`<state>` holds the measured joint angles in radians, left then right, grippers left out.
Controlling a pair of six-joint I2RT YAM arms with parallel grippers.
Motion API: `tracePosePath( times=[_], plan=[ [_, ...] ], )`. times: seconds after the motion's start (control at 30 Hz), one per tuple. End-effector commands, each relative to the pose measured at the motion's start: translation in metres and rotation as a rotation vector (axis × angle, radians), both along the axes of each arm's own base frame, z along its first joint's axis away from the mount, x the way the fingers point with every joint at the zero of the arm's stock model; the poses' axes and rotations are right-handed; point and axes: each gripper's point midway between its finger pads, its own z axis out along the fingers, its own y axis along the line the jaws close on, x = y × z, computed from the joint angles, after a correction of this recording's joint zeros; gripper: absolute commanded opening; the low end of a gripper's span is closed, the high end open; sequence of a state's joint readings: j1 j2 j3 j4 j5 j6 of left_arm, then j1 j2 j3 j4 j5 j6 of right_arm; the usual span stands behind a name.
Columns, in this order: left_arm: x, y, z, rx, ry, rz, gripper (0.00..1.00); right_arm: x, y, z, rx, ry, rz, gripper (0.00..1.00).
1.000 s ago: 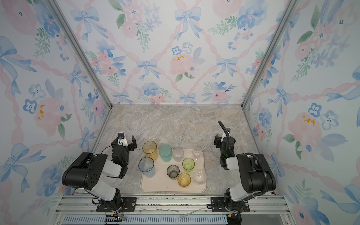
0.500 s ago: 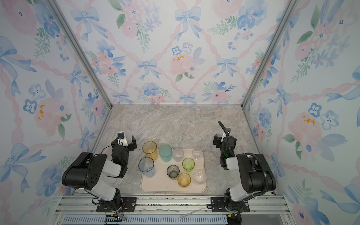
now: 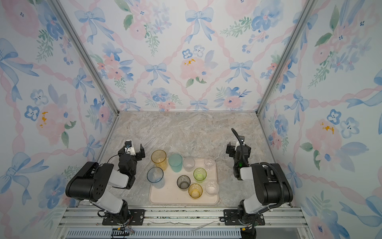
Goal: Place the glasses into the tray
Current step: Reset both arms
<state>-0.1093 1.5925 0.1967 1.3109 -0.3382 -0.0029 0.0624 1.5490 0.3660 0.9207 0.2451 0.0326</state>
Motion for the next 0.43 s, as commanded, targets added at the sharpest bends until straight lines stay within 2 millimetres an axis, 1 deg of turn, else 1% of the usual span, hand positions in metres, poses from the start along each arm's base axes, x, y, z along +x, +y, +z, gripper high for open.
tracePosePath(
  times=[0.0, 0.4],
  plan=[
    [0.0045, -0.0013, 0.0062, -0.007, -0.017, -0.01, 0.98, 0.0043, 0.0019, 0.0082, -0.015, -0.028, -0.002, 0.97],
    [0.0054, -0.0011, 0.0053, -0.012, -0.012, -0.017, 0.98, 0.0041, 0.0023, 0.0079, -0.016, -0.028, -0.002, 0.97]
  ],
)
